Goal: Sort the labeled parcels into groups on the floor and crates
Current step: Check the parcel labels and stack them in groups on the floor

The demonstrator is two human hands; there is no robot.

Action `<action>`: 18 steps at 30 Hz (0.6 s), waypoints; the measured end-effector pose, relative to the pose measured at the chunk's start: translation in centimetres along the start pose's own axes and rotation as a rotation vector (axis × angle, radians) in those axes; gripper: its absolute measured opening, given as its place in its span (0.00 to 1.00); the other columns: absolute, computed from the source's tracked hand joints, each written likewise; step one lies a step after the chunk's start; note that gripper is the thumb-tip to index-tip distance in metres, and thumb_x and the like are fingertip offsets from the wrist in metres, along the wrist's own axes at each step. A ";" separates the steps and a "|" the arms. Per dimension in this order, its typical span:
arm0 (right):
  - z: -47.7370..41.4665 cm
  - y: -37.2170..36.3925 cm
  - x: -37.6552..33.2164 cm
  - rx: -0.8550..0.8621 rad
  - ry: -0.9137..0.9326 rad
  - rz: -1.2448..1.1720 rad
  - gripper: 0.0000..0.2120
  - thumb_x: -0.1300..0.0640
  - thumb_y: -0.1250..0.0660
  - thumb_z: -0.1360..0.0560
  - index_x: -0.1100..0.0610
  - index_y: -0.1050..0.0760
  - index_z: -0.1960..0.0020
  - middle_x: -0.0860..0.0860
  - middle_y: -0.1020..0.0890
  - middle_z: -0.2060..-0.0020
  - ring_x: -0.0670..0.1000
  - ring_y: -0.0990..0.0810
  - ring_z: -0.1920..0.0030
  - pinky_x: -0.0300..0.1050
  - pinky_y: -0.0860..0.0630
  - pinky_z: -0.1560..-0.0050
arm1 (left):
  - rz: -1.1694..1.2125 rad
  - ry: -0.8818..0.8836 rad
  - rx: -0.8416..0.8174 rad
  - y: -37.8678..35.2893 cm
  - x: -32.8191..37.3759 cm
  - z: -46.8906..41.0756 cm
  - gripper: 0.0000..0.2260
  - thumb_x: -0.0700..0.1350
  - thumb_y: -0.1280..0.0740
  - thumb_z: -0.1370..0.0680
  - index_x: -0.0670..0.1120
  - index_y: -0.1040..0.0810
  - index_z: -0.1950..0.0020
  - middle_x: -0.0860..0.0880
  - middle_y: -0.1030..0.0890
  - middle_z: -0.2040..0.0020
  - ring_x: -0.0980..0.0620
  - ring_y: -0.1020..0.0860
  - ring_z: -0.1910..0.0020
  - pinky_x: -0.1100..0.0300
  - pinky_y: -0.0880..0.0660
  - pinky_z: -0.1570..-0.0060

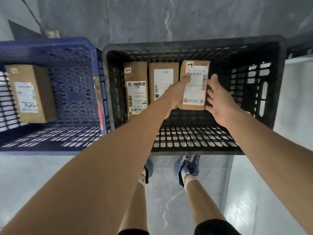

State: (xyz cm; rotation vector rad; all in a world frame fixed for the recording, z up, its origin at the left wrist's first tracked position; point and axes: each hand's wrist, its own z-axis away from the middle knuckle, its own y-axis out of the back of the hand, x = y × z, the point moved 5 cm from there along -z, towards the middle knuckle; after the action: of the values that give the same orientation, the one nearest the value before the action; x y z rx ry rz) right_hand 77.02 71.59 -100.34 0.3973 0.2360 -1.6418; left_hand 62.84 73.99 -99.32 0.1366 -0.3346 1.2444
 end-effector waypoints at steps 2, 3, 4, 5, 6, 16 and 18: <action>-1.3 -0.3 -0.2 0.001 -0.001 0.001 0.17 0.34 0.50 0.16 0.37 0.25 0.45 0.44 0.23 0.29 0.48 0.27 0.30 0.56 0.38 0.23 | 0.019 0.022 0.017 -0.1 0.1 -1.1 0.27 0.66 0.49 0.16 0.50 0.23 0.31 0.49 0.17 0.39 0.51 0.21 0.44 0.54 0.31 0.47; -2.0 -0.5 -0.1 0.000 -0.003 -0.004 0.17 0.34 0.50 0.16 0.37 0.25 0.45 0.43 0.22 0.30 0.48 0.27 0.30 0.56 0.38 0.22 | 0.035 0.033 0.032 -0.1 0.1 -1.4 0.28 0.67 0.48 0.17 0.50 0.23 0.31 0.49 0.17 0.41 0.50 0.20 0.43 0.52 0.30 0.45; -2.6 -0.5 -0.2 -0.004 0.003 -0.009 0.17 0.33 0.50 0.16 0.37 0.24 0.44 0.42 0.20 0.33 0.48 0.26 0.31 0.56 0.38 0.22 | 0.047 0.042 0.045 -0.2 0.2 -1.8 0.30 0.70 0.47 0.19 0.50 0.24 0.30 0.49 0.17 0.41 0.49 0.20 0.42 0.51 0.29 0.43; -3.3 -0.5 -0.1 -0.014 0.014 -0.012 0.18 0.33 0.50 0.16 0.37 0.24 0.44 0.40 0.19 0.36 0.47 0.25 0.33 0.56 0.38 0.21 | 0.066 0.056 0.065 -0.3 0.0 -2.7 0.36 0.74 0.45 0.24 0.49 0.26 0.27 0.49 0.17 0.39 0.48 0.20 0.41 0.50 0.29 0.40; -3.8 -0.6 0.0 -0.032 0.024 -0.012 0.18 0.33 0.50 0.16 0.37 0.23 0.43 0.40 0.19 0.37 0.46 0.25 0.35 0.57 0.39 0.21 | 0.075 0.066 0.093 -0.3 -0.5 -4.2 0.45 0.79 0.45 0.31 0.50 0.30 0.24 0.49 0.18 0.37 0.47 0.21 0.38 0.48 0.29 0.36; -6.8 -1.1 1.4 -0.122 0.054 -0.018 0.22 0.31 0.52 0.16 0.34 0.21 0.39 0.35 0.16 0.44 0.40 0.22 0.39 0.55 0.37 0.23 | 0.096 0.038 0.095 -0.7 -2.4 -8.0 0.48 0.80 0.45 0.38 0.56 0.28 0.25 0.49 0.22 0.30 0.46 0.24 0.32 0.40 0.35 0.27; -7.1 -1.1 1.6 -0.139 0.049 -0.014 0.22 0.31 0.52 0.16 0.32 0.20 0.42 0.34 0.16 0.46 0.40 0.22 0.38 0.55 0.37 0.22 | 0.077 0.011 0.109 -0.5 -2.3 -8.1 0.45 0.81 0.47 0.37 0.59 0.27 0.26 0.50 0.24 0.29 0.46 0.24 0.32 0.39 0.35 0.28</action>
State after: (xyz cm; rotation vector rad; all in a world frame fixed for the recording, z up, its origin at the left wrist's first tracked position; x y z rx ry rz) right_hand 76.65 72.91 -107.55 0.3312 0.3882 -1.6201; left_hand 64.05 74.04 -107.72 0.2123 -0.2646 1.3391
